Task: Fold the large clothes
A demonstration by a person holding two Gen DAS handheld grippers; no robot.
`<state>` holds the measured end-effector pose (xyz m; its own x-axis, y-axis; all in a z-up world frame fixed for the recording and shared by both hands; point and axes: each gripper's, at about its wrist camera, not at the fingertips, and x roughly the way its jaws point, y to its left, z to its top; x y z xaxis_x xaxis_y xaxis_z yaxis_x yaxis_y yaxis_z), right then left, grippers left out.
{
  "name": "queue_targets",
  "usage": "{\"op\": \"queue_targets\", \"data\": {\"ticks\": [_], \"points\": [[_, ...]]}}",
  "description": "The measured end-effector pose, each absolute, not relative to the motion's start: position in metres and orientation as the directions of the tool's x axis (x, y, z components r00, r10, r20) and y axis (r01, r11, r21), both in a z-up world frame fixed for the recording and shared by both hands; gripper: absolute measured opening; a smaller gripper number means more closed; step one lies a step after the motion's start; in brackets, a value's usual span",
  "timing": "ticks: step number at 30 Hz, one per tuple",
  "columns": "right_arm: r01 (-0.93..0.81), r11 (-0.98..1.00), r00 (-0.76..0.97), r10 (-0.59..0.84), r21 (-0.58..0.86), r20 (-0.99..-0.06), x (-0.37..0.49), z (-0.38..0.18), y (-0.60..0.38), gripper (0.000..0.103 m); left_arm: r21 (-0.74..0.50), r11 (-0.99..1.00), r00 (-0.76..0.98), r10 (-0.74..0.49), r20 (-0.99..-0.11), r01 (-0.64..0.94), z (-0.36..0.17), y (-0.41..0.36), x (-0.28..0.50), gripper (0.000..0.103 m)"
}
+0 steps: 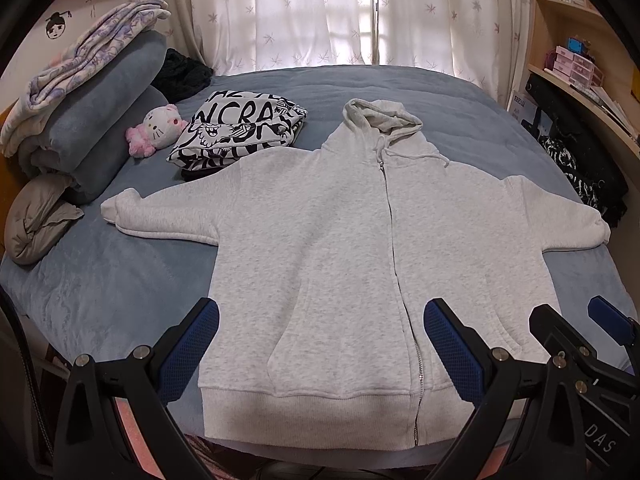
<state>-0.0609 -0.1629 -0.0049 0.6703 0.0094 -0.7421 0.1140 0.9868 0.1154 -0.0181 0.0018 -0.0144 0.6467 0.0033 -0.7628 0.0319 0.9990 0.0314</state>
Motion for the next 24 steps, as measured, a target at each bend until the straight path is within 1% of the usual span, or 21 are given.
{"op": "queue_targets", "data": {"ticks": [24], "points": [[0.124, 0.985, 0.682, 0.001, 0.116, -0.732, -0.071, 0.001, -0.170, 0.089, 0.039, 0.998, 0.661, 0.004, -0.751, 0.039, -0.010, -0.002, -0.028, 0.101]]}}
